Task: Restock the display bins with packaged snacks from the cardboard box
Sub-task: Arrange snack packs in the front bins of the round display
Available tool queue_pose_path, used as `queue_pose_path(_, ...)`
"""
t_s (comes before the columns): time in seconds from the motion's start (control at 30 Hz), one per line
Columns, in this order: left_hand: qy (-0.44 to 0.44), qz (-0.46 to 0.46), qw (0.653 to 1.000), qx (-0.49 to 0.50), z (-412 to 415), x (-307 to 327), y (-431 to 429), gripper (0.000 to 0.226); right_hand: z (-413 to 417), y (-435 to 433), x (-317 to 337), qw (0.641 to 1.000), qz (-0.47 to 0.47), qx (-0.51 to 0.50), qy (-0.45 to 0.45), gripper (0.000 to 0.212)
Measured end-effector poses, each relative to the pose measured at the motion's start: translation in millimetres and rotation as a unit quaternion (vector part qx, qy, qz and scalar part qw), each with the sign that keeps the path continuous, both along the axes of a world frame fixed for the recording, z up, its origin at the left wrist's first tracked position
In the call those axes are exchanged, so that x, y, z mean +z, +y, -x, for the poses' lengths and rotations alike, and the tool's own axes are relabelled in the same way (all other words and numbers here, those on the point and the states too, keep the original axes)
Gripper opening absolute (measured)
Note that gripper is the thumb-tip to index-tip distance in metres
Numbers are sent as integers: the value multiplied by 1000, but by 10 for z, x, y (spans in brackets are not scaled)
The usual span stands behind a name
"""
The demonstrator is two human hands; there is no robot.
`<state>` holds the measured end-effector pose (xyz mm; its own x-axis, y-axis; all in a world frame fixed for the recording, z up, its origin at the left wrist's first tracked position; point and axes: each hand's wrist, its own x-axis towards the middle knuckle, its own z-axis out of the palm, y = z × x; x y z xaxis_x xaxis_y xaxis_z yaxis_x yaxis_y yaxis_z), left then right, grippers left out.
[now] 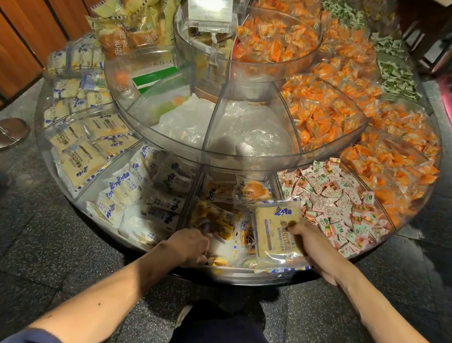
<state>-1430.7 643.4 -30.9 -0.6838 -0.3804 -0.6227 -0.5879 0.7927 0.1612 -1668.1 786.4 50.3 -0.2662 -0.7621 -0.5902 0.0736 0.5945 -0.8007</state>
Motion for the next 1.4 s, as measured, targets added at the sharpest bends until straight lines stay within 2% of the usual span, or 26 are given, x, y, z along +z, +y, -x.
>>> queue_pose_path(0.07, 29, 4, 1000, 5, 19, 27, -31, 22, 12, -10, -17, 1000, 0, -9, -1, 21)
queue_pose_path(0.17, 175, -25, 982, 61, 82, 132, -88, 17, 27, -27, -53, 1000, -6, 13, 22, 28)
queue_pose_path(0.23, 292, -104, 935, 174, 153, 250, -104, 23, 23, -46, -62, 998, -5, 46, 40, 35)
queue_pose_path(0.3, 363, -211, 865, 273, 234, 401, -96, 44, -17, -77, -25, 996, 3, 80, 49, 35)
queue_pose_path(0.37, 381, -300, 817, 311, 282, 532, -82, 60, -77, -124, 7, 991, 13, 121, 50, 36)
queue_pose_path(0.47, 372, -415, 768, 315, 234, 629, -75, 50, -188, -220, 42, 975, 15, 207, 81, 42)
queue_pose_path(0.5, 367, -435, 764, 304, 187, 627, -91, 48, -227, -262, 45, 967, 13, 234, 102, 37)
queue_pose_path(0.57, 364, -434, 780, 265, 65, 613, -116, 42, -329, -355, 105, 955, 21, 267, 124, 23)
queue_pose_path(0.63, 380, -413, 789, 252, -73, 621, -152, 34, -464, -470, 198, 957, 45, 267, 104, 23)
queue_pose_path(0.73, 414, -364, 782, 290, -304, 718, -275, 31, -618, -686, 247, 968, 90, 220, 73, 36)
queue_pose_path(0.93, 439, -282, 758, 391, -928, 902, -700, 25, -1016, -1140, 65, 986, 114, 108, 58, 23)
queue_pose_path(1.07, 450, -238, 733, 451, -1328, 890, -1021, 22, -1487, -1460, -70, 994, 91, 53, -20, 26)
queue_pose_path(1.13, 449, -253, 718, 468, -1531, 822, -1258, 19, -1738, -1682, -158, 995, 83, 23, -49, 29)
queue_pose_path(1.23, 440, -249, 729, 461, -1871, 667, -1726, 13, -2157, -2114, -287, 995, 72, -41, -50, 33)
queue_pose_path(1.33, 446, -265, 714, 470, -2217, 535, -2290, 26, -2632, -2571, -352, 994, 58, -93, -13, 34)
queue_pose_path(1.4, 415, -343, 696, 474, -2368, 510, -2641, 38, -2874, -2841, -354, 989, 75, -127, 16, 38)
